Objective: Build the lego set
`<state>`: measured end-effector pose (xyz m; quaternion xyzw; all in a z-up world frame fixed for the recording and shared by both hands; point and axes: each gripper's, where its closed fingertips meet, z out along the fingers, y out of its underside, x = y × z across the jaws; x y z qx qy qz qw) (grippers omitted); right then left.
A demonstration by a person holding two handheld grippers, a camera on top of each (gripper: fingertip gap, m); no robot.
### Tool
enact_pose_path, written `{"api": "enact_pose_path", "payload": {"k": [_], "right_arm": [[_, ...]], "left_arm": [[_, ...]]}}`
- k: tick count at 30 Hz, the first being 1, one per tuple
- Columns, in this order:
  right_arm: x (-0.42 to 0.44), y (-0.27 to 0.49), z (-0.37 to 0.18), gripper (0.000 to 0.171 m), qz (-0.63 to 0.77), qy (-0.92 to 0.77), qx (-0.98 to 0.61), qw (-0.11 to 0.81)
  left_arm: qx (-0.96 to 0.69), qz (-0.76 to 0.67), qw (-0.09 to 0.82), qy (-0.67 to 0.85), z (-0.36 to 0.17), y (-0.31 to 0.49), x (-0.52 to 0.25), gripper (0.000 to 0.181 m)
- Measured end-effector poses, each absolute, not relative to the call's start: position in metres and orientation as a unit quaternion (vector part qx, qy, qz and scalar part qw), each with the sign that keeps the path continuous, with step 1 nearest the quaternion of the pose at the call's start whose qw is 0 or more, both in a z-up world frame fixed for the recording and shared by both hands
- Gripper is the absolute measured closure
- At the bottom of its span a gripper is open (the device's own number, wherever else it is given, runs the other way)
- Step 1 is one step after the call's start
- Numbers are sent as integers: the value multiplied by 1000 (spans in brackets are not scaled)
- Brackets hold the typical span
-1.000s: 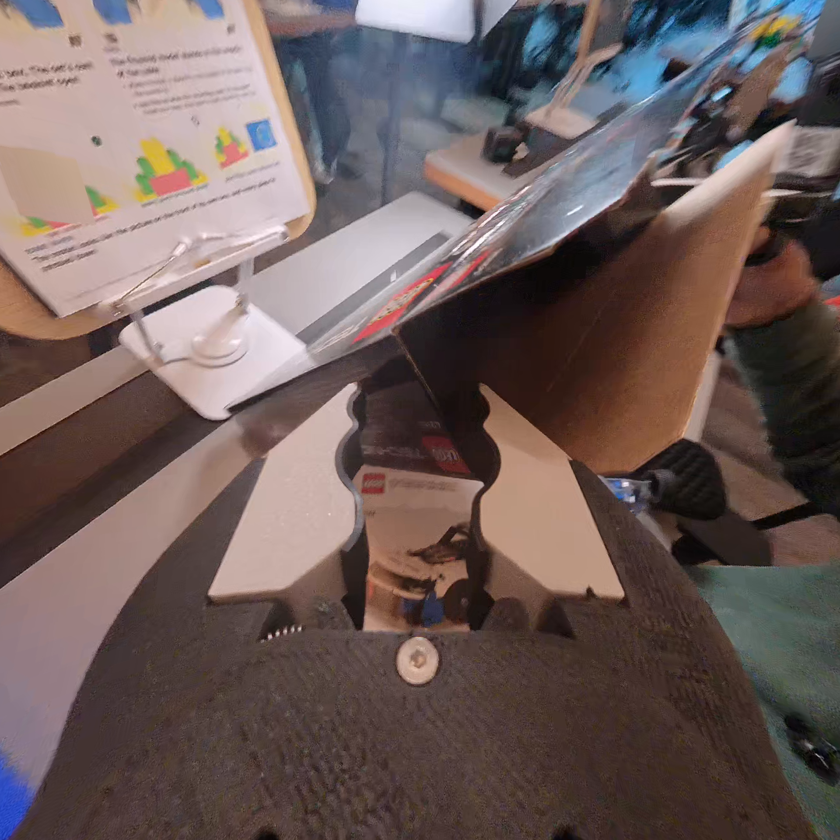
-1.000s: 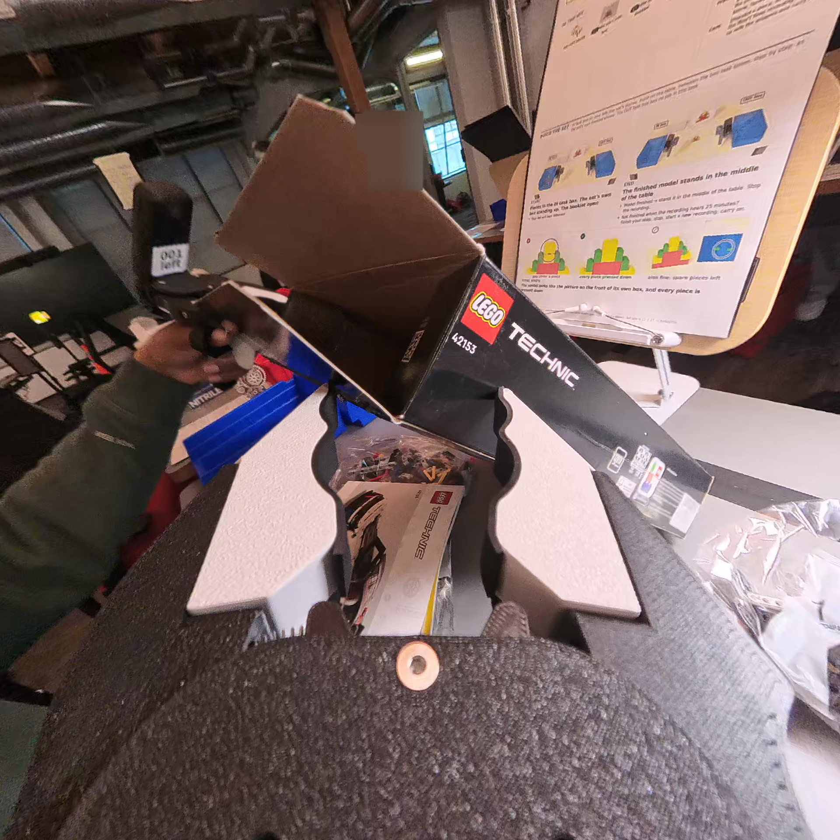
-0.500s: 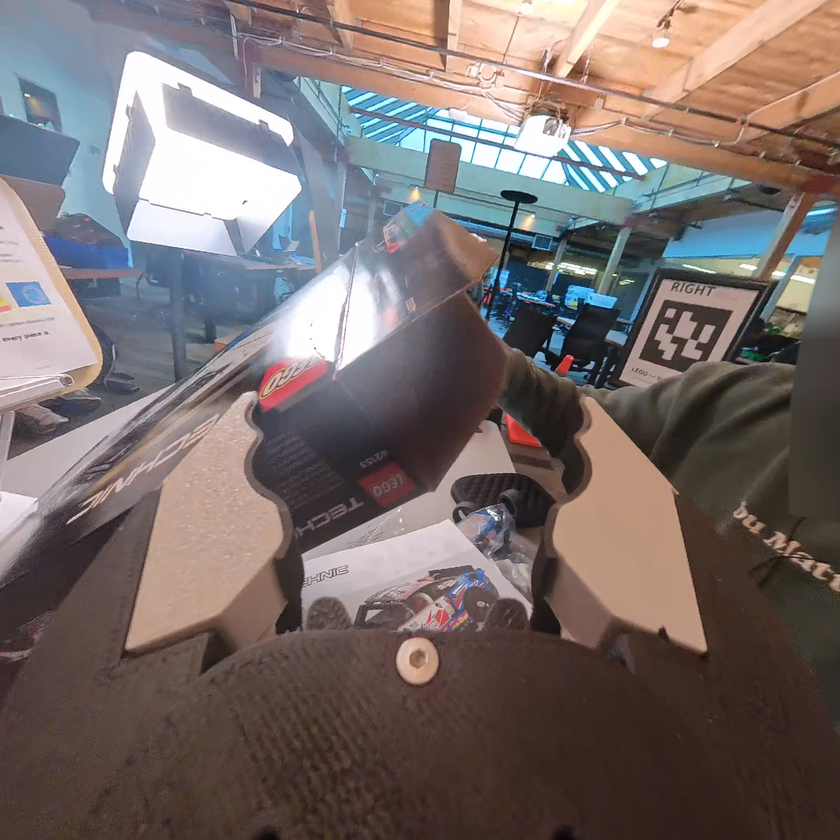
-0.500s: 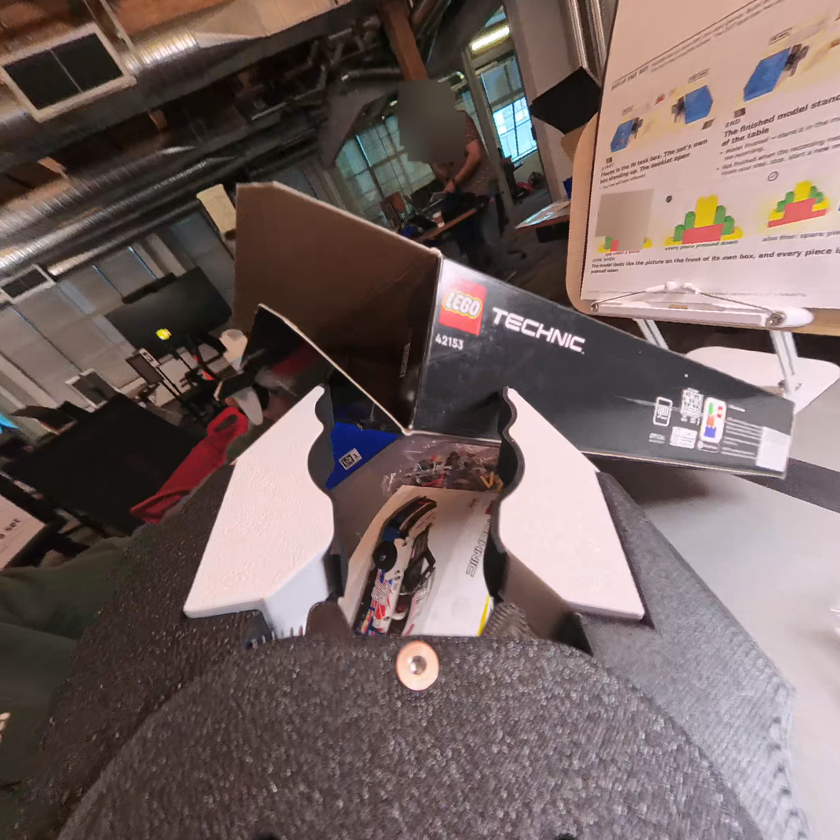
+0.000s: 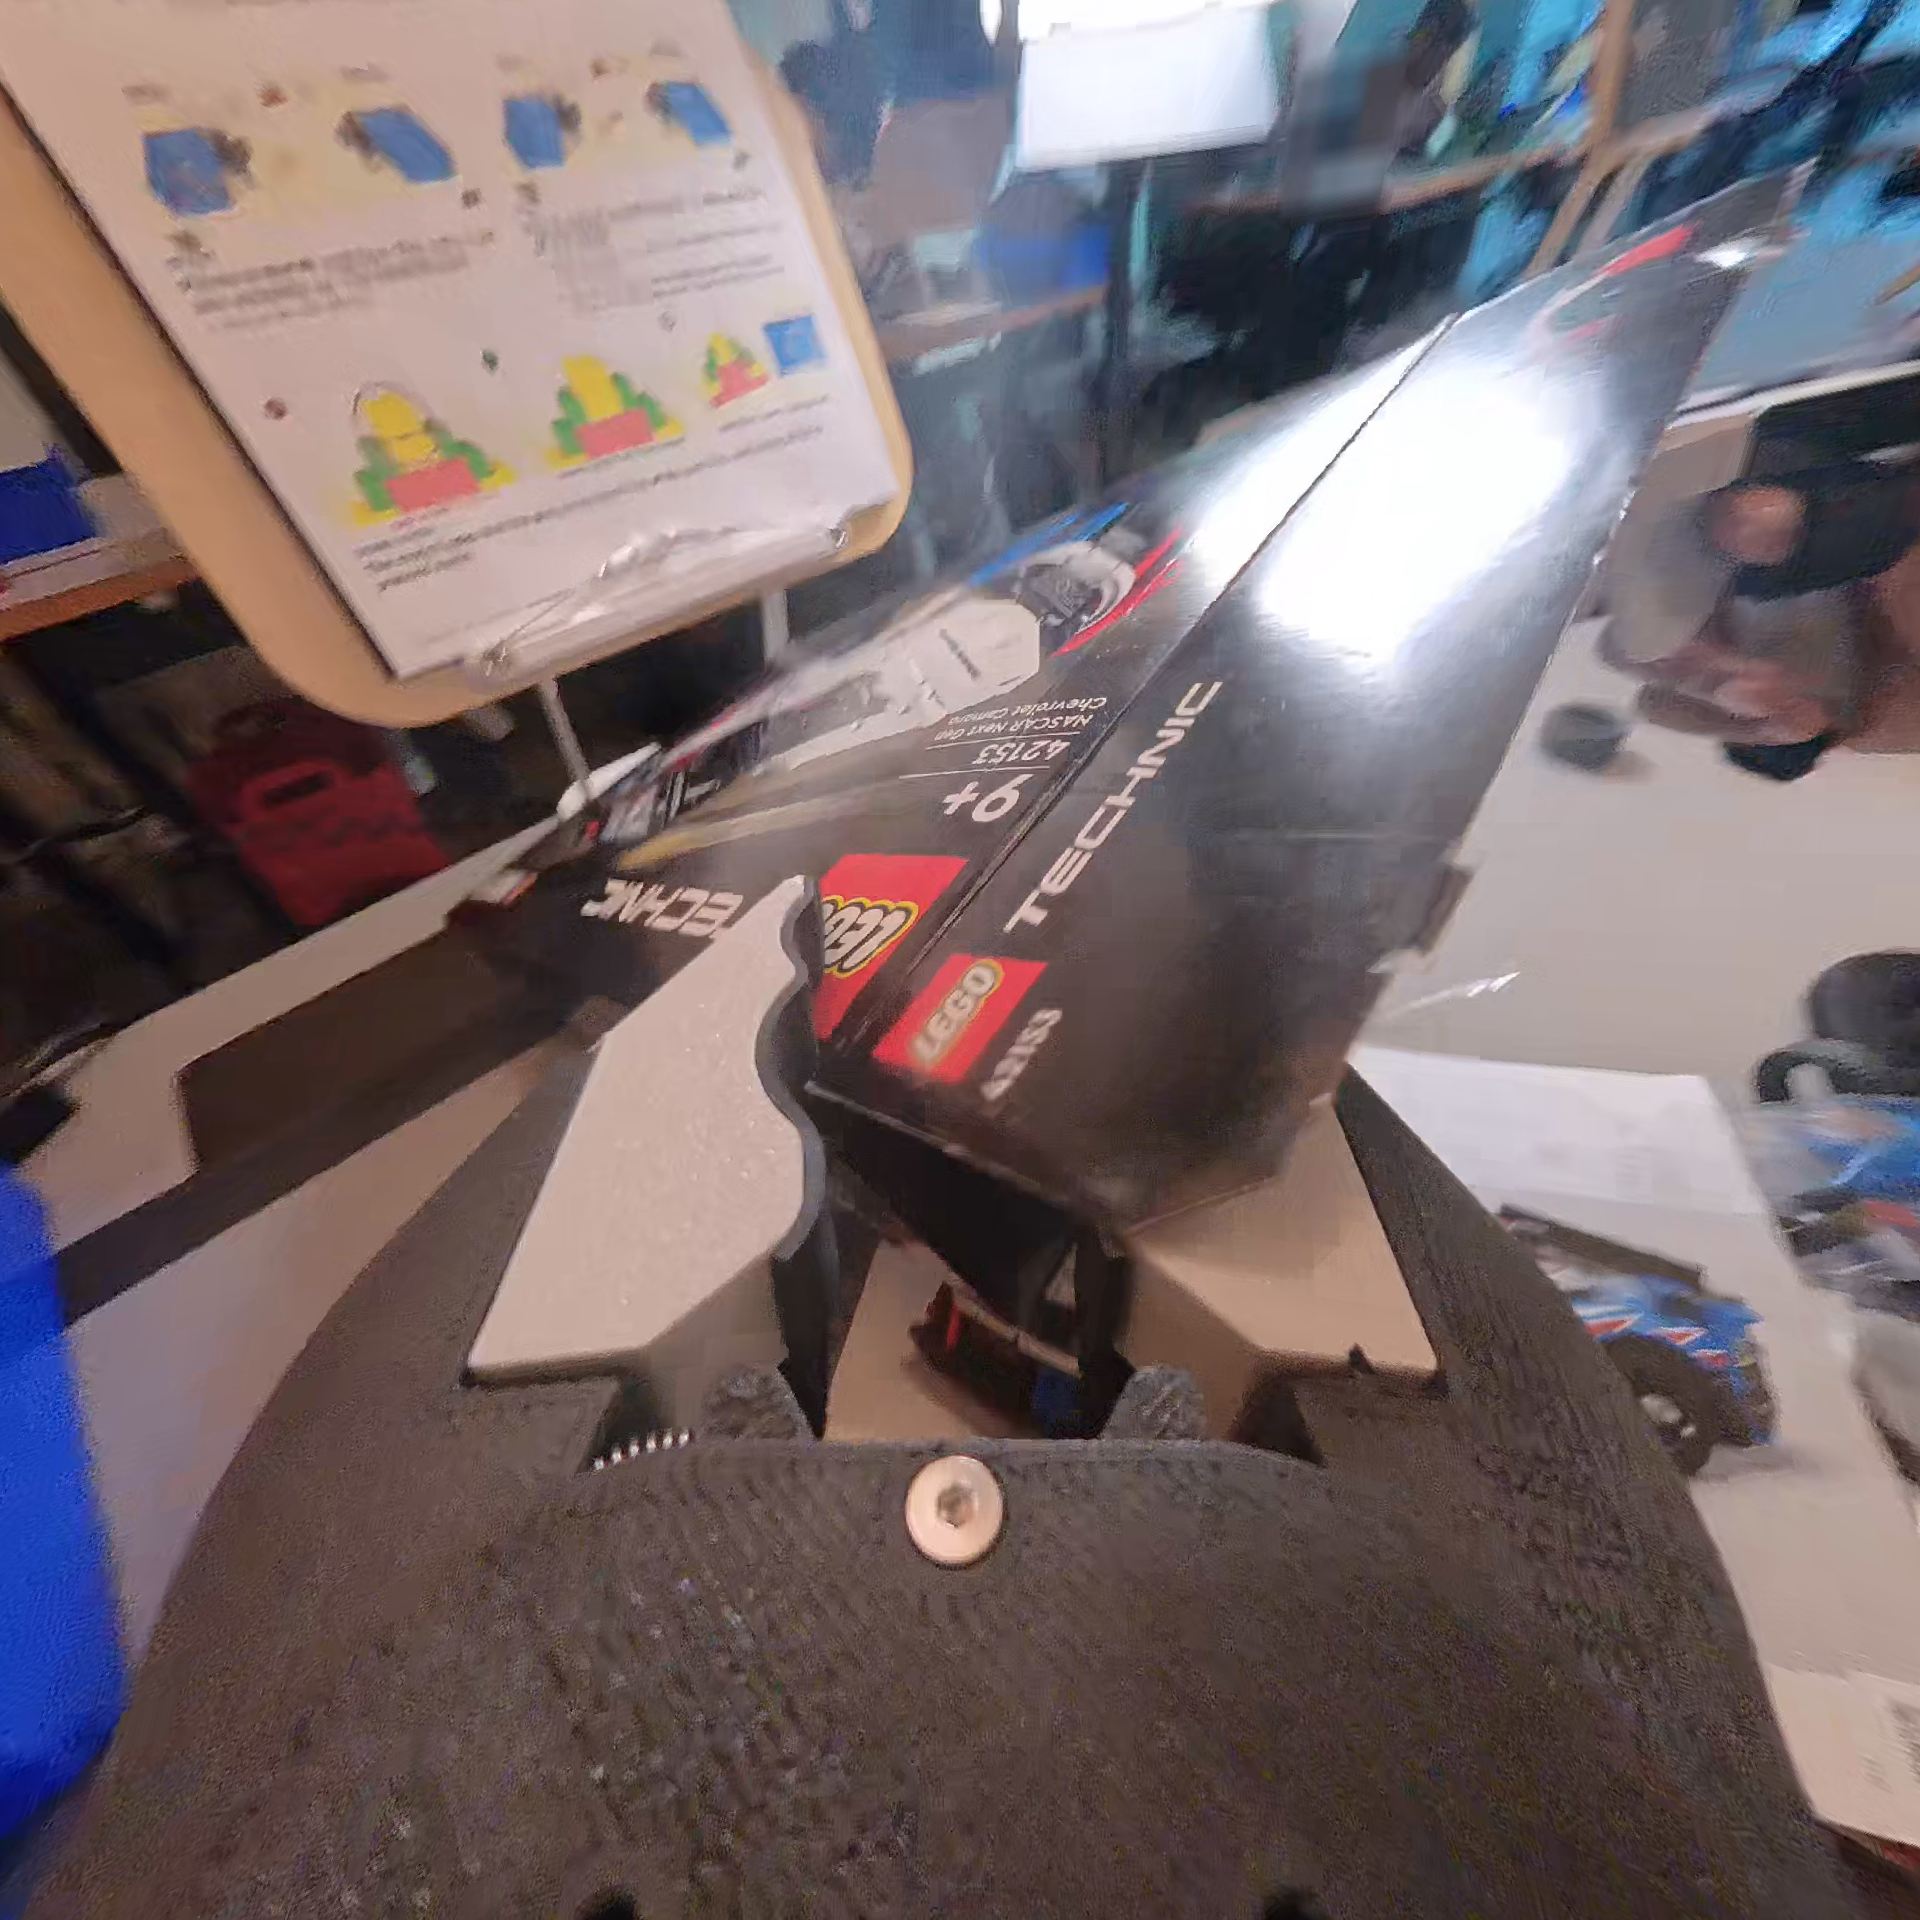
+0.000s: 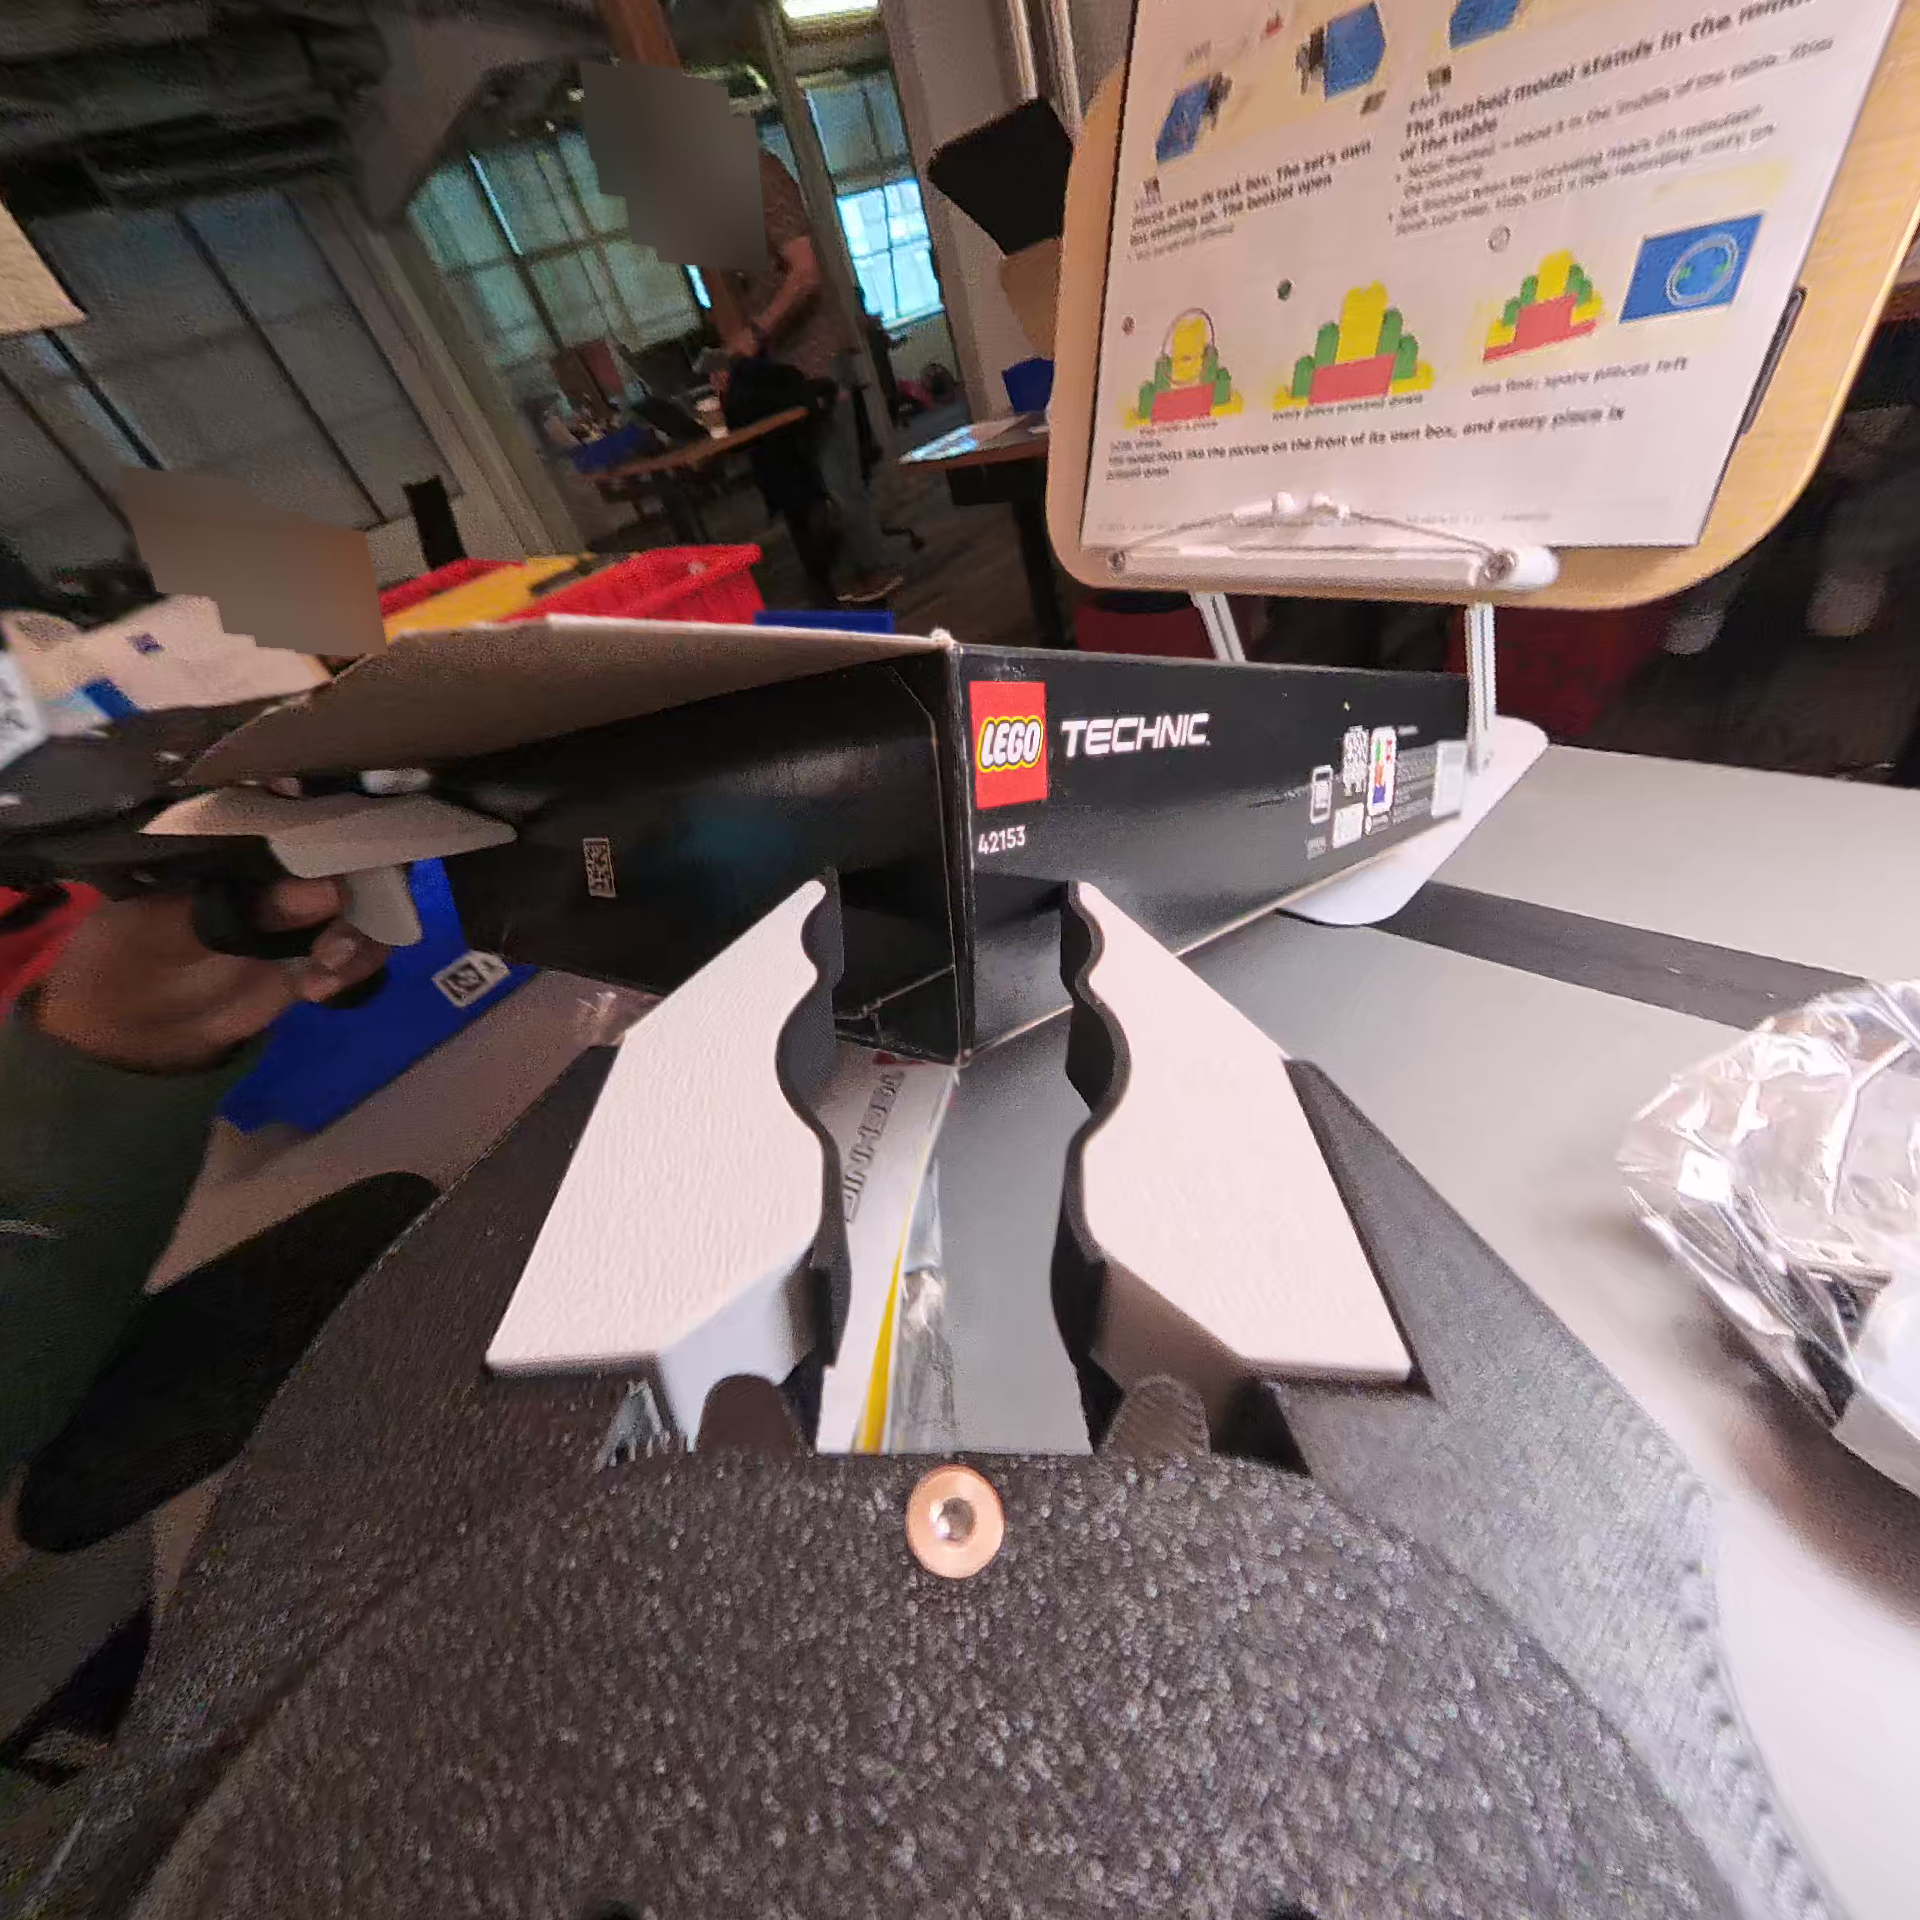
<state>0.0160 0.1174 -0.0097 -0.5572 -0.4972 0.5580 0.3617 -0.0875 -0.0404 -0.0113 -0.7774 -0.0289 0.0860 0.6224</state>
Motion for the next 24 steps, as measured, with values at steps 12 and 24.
{"api": "enact_pose_path", "payload": {"k": [12,24], "right_arm": [[19,102,-125,147,468,-569,-578,351],[-16,96,-131,103,493,-639,-493,326]], "left_arm": [[-821,153,543,-90,-107,-64,-98,110],[-830,93,544,-83,-111,-80,-104,91]]}}
